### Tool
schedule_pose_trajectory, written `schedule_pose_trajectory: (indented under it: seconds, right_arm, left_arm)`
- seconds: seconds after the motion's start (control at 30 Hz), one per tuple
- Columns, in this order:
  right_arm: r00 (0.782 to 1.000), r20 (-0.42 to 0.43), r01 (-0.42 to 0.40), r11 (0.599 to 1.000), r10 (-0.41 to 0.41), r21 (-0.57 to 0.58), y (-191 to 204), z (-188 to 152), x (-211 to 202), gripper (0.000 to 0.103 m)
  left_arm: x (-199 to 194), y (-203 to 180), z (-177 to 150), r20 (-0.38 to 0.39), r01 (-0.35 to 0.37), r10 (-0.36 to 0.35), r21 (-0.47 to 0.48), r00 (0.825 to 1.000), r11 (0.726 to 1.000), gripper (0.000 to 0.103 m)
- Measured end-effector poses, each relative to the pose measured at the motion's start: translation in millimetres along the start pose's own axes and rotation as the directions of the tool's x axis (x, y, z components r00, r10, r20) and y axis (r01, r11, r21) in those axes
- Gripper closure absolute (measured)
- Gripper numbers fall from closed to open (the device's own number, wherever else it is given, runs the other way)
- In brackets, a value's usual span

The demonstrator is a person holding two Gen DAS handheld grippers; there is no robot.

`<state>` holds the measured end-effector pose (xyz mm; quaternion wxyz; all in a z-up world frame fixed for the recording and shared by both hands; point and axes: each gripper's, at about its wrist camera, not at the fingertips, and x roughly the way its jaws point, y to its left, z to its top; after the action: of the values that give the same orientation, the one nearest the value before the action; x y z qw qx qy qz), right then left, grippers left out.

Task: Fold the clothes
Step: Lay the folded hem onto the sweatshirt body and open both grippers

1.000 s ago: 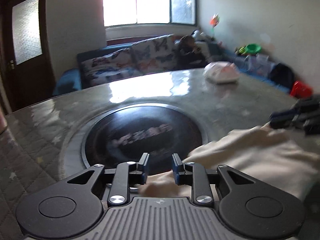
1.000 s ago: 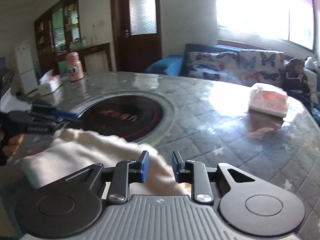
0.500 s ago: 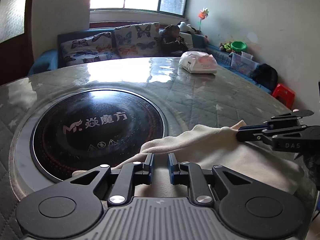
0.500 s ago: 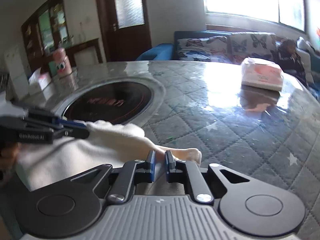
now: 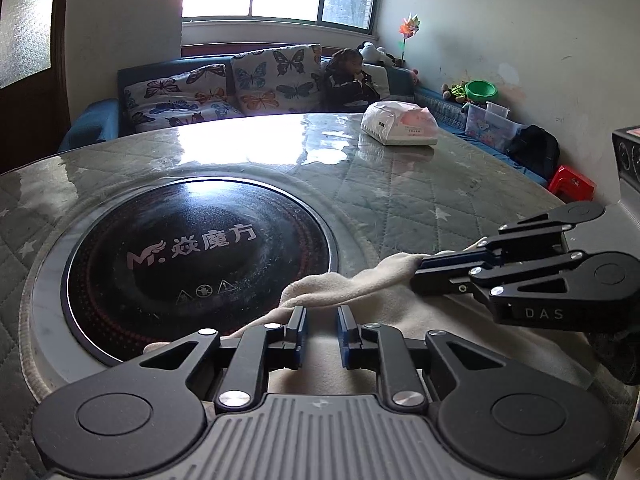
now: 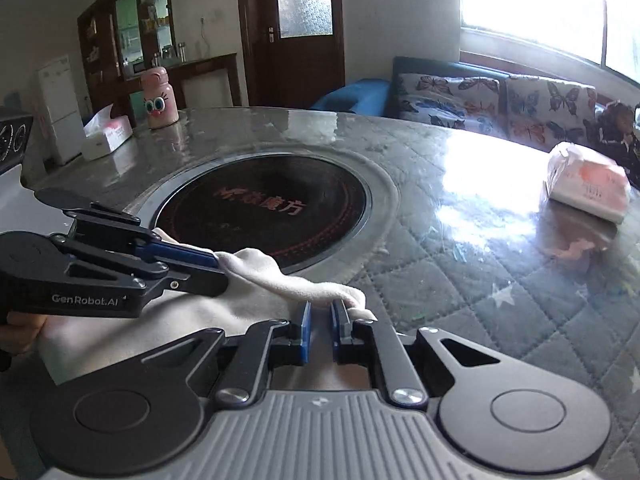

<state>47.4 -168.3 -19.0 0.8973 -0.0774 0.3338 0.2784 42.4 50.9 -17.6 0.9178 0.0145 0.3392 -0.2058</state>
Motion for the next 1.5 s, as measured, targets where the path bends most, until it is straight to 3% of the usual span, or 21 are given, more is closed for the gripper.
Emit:
schedule_pose_trajectory:
  seconds: [0.1, 0.17, 0.2, 0.4, 0.7, 1.13, 1.23, 1.5]
  right_arm:
    - [1.0, 0.011, 0.001, 1.0, -0.001, -0.013, 3.8, -0.2, -7.6, 0.094]
    - [1.0, 0.02, -0.006, 0.999, 0.007, -0.032, 10.1, -3.5, -16.3, 0.094]
    - [1.0, 0.024, -0.01, 0.999, 0.011, -0.044, 14.4, -5.8, -20.6, 0.094]
    - [0.998, 0.049, -0.031, 0.993, 0.037, -0.114, 40.4, -19.9, -46.3, 0.093]
    - [0.996, 0.057, -0.055, 0.986, 0.065, -0.16, 64.1, -46.4, -57.3, 0.093]
    - [0.99, 0.074, -0.101, 0.969, 0.121, -0.223, 84.7, -54.8, -76.7, 0.093]
    - [0.992, 0.045, -0.108, 0.969, 0.12, -0.222, 88.1, -61.3, -68.4, 0.093]
    - [0.993, 0.065, -0.085, 0.981, 0.097, -0.173, 72.1, -64.5, -88.8, 0.093]
  left_arm:
    - [-4.6, -2.4, 2.0, 0.002, -0.002, 0.002, -0.002, 1.0, 1.0, 0.079]
    - [-12.8, -7.7, 1.1, 0.019, -0.01, 0.01, 0.014, 1.0, 1.0, 0.066]
    - [-17.2, -11.0, 0.4, 0.027, -0.014, 0.014, 0.024, 1.0, 1.0, 0.065]
    - [-42.2, -34.7, -12.9, 0.055, 0.0, -0.005, 0.087, 0.998, 0.996, 0.068]
    - [-54.6, -35.8, -43.1, 0.029, 0.013, -0.014, 0.043, 0.999, 0.999, 0.07]
    - [-86.2, -39.8, -63.9, 0.074, -0.011, 0.006, 0.058, 0.997, 0.998, 0.071]
    - [-85.6, -37.8, -72.4, 0.075, -0.015, 0.011, 0.048, 0.997, 0.999, 0.07]
    - [-96.4, -27.8, -70.0, 0.096, -0.038, 0.035, 0.025, 0.995, 0.999, 0.07]
